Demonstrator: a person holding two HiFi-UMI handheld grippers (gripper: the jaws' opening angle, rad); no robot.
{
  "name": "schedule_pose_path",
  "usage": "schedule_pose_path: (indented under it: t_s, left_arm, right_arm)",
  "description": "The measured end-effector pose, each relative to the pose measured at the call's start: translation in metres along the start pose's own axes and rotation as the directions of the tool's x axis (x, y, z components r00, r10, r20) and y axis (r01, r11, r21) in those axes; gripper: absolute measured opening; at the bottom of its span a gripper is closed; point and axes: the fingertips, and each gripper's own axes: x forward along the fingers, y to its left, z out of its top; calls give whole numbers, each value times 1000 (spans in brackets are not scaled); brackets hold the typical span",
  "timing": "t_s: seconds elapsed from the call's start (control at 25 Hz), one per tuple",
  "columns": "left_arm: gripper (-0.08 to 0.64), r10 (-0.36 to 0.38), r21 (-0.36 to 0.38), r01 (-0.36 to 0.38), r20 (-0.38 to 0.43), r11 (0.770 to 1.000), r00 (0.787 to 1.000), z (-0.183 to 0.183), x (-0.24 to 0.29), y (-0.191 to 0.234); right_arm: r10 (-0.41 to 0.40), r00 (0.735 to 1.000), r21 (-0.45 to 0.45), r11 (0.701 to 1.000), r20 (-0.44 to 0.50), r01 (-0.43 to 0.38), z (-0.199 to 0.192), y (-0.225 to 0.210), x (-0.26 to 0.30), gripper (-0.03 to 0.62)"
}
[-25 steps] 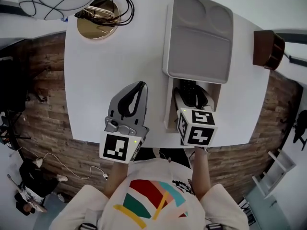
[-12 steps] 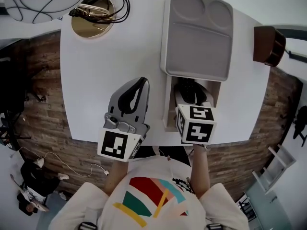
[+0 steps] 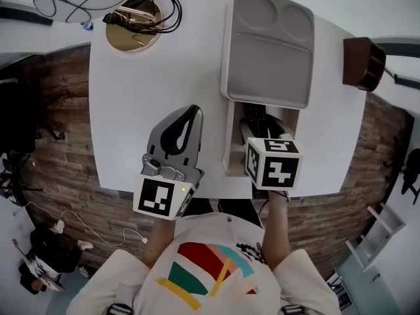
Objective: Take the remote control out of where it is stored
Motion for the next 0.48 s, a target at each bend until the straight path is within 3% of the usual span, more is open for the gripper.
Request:
schedule_pose_path:
  t_s: [0.48]
  left_arm:
    - [21,15,24,-16,59,1000,998,21,-19,-14]
  right_arm:
    - [10,998,-61,998,-54,-13,-17,3,-31,247]
